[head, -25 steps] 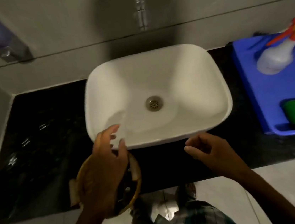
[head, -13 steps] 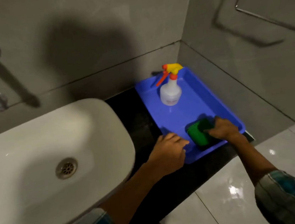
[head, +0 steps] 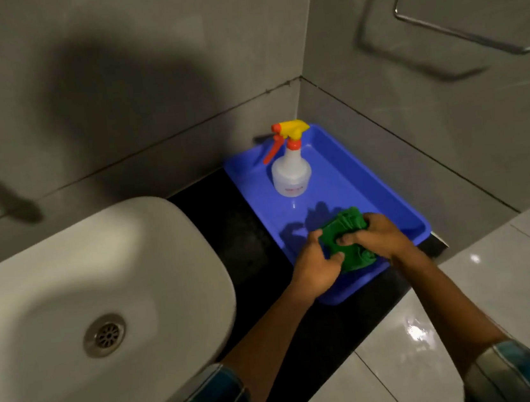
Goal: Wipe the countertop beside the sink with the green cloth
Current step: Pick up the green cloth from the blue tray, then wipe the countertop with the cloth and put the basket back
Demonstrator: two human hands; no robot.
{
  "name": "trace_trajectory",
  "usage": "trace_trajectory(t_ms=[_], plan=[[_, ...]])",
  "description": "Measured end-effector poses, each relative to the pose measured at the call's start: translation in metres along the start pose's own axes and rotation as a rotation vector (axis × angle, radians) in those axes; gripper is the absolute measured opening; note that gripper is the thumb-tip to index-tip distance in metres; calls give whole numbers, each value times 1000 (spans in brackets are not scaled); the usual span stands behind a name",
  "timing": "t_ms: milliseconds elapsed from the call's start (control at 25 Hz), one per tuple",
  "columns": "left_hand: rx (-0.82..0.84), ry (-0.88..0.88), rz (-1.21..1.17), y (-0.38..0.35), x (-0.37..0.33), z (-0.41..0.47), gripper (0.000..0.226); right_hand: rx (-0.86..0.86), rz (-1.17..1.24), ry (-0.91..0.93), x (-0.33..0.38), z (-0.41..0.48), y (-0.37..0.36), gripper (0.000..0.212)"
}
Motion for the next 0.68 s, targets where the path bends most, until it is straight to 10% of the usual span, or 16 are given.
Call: trace_trajectory(t_ms=[240, 680], plan=[[121, -29, -684, 118, 47, -117, 17, 322, 881, 105, 105, -133, -93, 33], [-705, 140, -1029, 334, 363, -392, 31, 715, 81, 589, 229, -365, -418, 33]])
Point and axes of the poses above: each hand's wrist, its own z-axis towards the middle knuckle, its own y-axis out of the back of the hand, x = y × z, the point moved 10 cm from there along z, towards the middle knuckle, and after that the axes turned 13 degrees about y, right-handed, at the moved point
